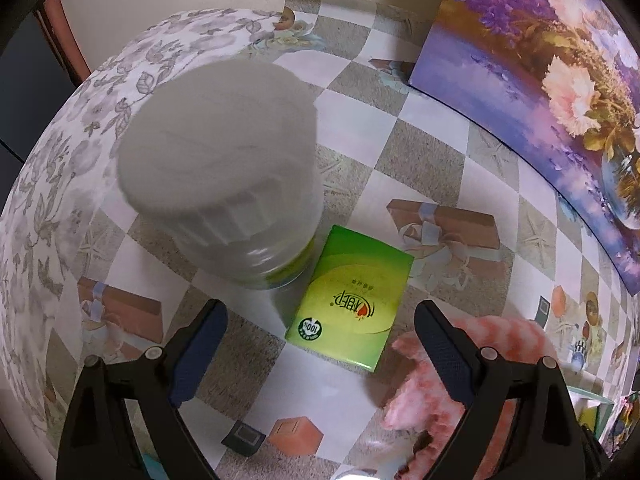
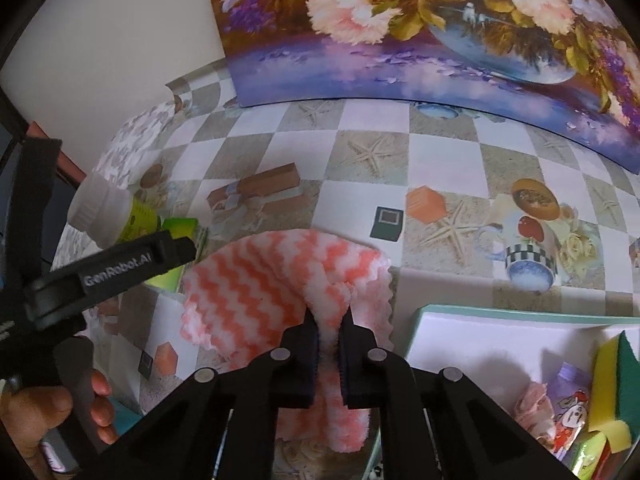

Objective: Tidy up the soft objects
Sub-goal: 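Grasp the zigzag towel with the right tool while the left tool grasps the green tissue pack, then carry the towel and tissue pack over the tray and open both tools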

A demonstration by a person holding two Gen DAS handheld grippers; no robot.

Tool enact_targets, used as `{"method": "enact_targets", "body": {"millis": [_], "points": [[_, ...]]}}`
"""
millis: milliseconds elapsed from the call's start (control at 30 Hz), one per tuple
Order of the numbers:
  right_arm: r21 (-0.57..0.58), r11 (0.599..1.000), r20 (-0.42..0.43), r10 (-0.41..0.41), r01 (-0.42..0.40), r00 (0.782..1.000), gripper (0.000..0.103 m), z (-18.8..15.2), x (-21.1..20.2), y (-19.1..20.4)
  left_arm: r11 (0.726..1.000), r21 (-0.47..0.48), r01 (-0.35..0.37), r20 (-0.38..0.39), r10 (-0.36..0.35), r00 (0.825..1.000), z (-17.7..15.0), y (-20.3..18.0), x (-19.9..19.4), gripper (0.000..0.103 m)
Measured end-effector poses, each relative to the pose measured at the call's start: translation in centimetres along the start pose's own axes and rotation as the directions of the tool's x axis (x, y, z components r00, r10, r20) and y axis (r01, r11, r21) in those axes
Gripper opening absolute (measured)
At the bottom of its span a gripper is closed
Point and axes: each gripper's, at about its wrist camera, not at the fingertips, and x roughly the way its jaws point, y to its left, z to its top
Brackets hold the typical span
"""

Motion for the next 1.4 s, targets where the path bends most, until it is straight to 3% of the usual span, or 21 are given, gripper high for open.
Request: {"method": "enact_targets", "body": {"millis": [233,333,600,733,1100,1400], "points": [[0.006,1.000,-0.012,0.011,-0.011,1.000,0.008,-0.1,0.3,-0.3,1.000,0.004,-0.003,0.002,0.003,1.000,-0.1,-0.1,0.8,0.073],[0.007,1.000,-0.012,0.013,-0.013,1.000,0.008,-0.2,0.2,-0.3,1.000,0.008,0.020,0.005,-0.020,1.000,-0.1,-0.2,0.6,0.058],[0.000,1.000,0.013,0.027,-0.027,1.000,0.008,-0.1,-1.3,0.1,0.998,0.004,0.064,0.009,-0.064,0.998,-0.2,0.1,-0.7,0.058],[0.002,0.999,0.041,0.040,-0.041,0.998,0.008,-0.2,-3.2,0.4,0.996,0.009,0.085,0.038,-0.085,0.996,-0.6,-0.1,-3.1,0.058],[-0.002,0.998,0.174,0.055,-0.056,0.983,0.008,-1.9,-12.4,0.7,0.989,0.062,0.132,0.141,-0.140,0.980,-3.5,-1.0,-11.5,0.058],[0.108,0.990,0.301,0.058,-0.094,0.952,0.008,-5.1,-19.2,-3.3,0.979,0.145,0.147,0.202,-0.174,0.964,-7.7,-2.6,-16.1,0.058]]}}
